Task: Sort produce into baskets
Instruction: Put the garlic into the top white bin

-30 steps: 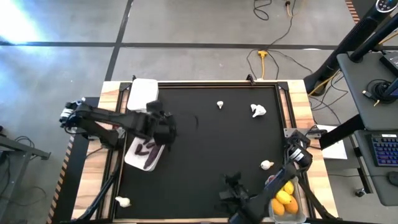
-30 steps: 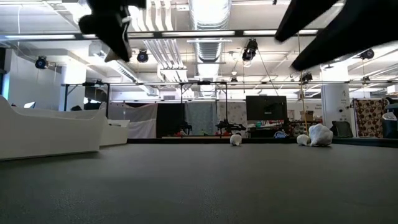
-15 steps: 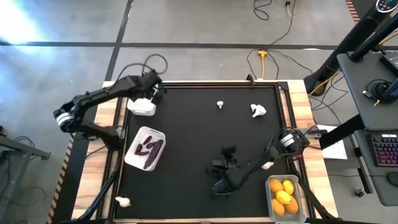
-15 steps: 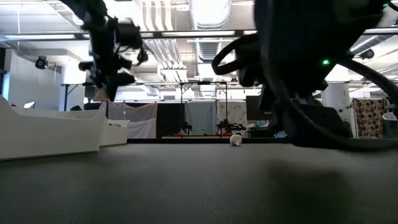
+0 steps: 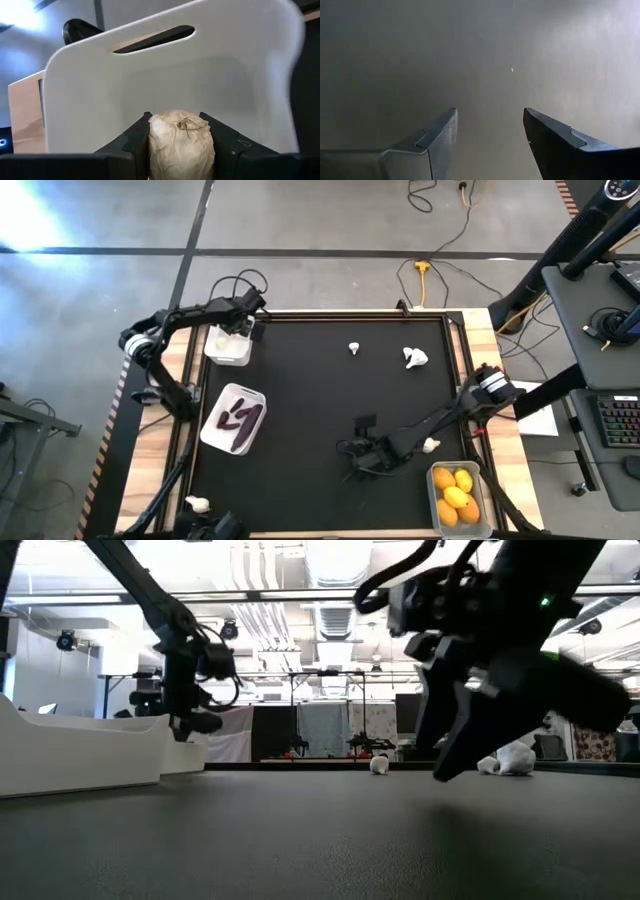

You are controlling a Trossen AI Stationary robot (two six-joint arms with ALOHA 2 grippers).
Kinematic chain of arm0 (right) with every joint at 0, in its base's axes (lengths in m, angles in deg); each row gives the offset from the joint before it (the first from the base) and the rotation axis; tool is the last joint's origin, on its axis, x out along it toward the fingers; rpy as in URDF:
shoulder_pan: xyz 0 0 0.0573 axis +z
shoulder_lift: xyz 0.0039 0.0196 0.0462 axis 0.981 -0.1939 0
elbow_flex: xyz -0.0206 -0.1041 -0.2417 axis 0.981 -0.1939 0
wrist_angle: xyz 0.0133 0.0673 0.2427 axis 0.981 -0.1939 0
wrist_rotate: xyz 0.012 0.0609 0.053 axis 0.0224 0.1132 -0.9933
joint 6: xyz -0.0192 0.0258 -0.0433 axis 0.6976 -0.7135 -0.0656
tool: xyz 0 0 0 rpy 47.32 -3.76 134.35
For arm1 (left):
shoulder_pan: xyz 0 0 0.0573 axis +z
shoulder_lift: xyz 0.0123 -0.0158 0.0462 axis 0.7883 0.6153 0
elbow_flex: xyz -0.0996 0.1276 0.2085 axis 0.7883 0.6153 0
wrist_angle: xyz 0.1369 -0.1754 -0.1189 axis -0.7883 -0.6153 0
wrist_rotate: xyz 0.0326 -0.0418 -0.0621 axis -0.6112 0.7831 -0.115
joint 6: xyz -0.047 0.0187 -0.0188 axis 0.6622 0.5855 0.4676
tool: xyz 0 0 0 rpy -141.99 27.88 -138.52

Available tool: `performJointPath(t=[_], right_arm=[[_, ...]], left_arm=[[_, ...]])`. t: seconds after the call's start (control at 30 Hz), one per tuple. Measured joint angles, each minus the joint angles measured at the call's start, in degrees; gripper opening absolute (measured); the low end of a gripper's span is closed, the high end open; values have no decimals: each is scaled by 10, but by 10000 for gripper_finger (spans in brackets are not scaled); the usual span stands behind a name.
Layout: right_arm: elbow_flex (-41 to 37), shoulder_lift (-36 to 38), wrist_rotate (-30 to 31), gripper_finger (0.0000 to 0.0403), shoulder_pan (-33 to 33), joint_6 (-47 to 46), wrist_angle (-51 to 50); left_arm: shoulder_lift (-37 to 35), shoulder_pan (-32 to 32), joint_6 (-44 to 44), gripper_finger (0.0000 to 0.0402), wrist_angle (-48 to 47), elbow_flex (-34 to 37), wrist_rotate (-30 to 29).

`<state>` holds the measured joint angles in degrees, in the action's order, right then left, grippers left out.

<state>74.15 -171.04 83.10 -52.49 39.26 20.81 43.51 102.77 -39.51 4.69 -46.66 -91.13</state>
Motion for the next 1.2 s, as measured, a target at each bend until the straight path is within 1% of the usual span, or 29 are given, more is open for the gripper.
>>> performJointPath(t=[0.07,0.3,0.47,0.53,0.6,0.7,0.77,0.87,0.97,1.03,1.1,1.2], right_arm=[[-16,18,-8,219,0,-5,5],[-66,60,-8,219,-1,-30,23],[-73,64,-8,219,-2,-30,24],[-73,64,-8,219,-2,-30,24],[-68,64,-8,219,-2,-30,25],[-65,64,-8,219,-2,-30,25],[-64,64,-8,219,-2,-30,25],[-64,64,-8,219,-2,-30,25],[-64,64,-8,219,-2,-30,25],[-64,64,-8,219,-2,-36,25],[-64,64,-8,219,-2,-56,25],[-64,64,-21,219,-2,-82,24]], left_arm=[[14,0,3,134,7,0,0],[47,3,38,172,-3,0,1],[41,3,46,209,-26,-4,-1],[31,3,46,227,-53,-14,-1],[18,3,46,243,-101,-32,5],[-14,-8,46,261,-191,-63,47],[-52,-31,45,267,-239,-75,70],[-123,-98,55,269,-280,-81,79],[-203,-199,95,270,-293,-78,88],[-252,-284,132,270,-298,-71,107],[-291,-382,185,270,-297,-62,132],[-333,-547,308,270,-297,-44,149]])
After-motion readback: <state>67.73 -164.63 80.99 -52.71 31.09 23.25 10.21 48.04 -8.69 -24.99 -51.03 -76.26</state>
